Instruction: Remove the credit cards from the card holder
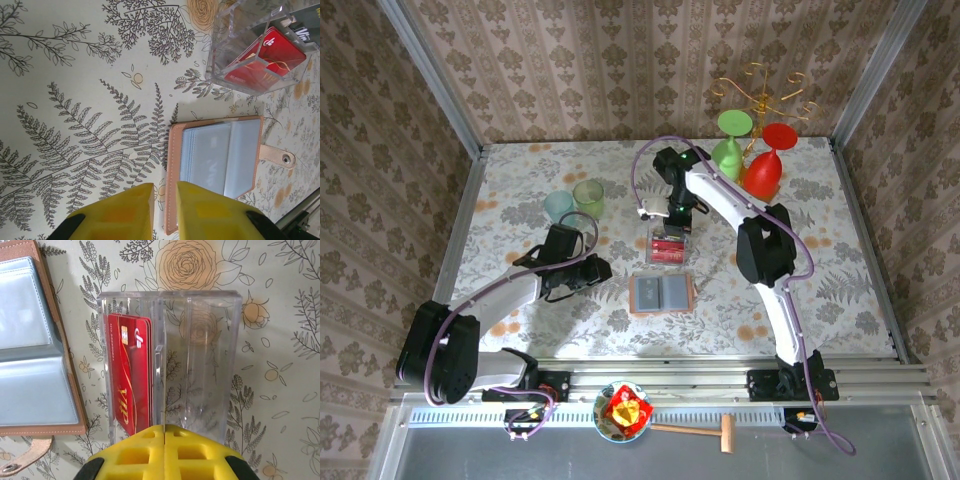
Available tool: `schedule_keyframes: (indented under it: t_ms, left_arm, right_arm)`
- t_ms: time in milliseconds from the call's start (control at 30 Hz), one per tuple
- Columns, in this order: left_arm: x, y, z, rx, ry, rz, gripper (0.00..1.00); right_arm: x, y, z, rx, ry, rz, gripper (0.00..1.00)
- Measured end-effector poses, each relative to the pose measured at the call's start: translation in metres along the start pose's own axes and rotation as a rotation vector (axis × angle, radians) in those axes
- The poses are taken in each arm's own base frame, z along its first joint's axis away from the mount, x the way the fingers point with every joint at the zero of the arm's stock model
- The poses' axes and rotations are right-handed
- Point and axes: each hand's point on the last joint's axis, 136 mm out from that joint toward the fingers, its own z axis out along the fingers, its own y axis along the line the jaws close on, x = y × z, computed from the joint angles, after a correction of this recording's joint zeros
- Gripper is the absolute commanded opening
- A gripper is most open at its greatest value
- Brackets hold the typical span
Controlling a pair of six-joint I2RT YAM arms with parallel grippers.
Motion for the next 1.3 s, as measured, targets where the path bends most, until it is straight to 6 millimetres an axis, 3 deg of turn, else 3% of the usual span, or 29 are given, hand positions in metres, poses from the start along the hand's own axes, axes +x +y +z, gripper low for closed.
schedule_keyframes:
  t_ms: [633,767,967,1100,1300]
  left_arm:
    - [0.0,0.0,0.0,-0.002,-0.002,0.0,0.26]
    - [0.0,-0.001,0.0,0.001,0.0,0.0,0.27]
    - [0.001,0.0,0.002,0.003,0.011,-0.004,0.27]
    - [0.001,0.0,0.003,0.007,0.012,-0.003,0.27]
    - [-0.001,-0.002,0.003,0.015,0.008,0.001,0.27]
  right_arm:
    - [-0.002,-0.004,-0.007,0.013,0.004,0.028,0.16]
    - [-0.004,-0.01,-0.022,0.074,-0.009,0.052,0.18]
    - [-0.007,-0.012,-0.044,0.163,-0.059,0.092,0.31]
    - [-0.005,-0.004,-0.035,0.157,-0.058,0.111,0.38]
    - [-0.007,0.011,-0.004,0.114,-0.042,0.123,0.33]
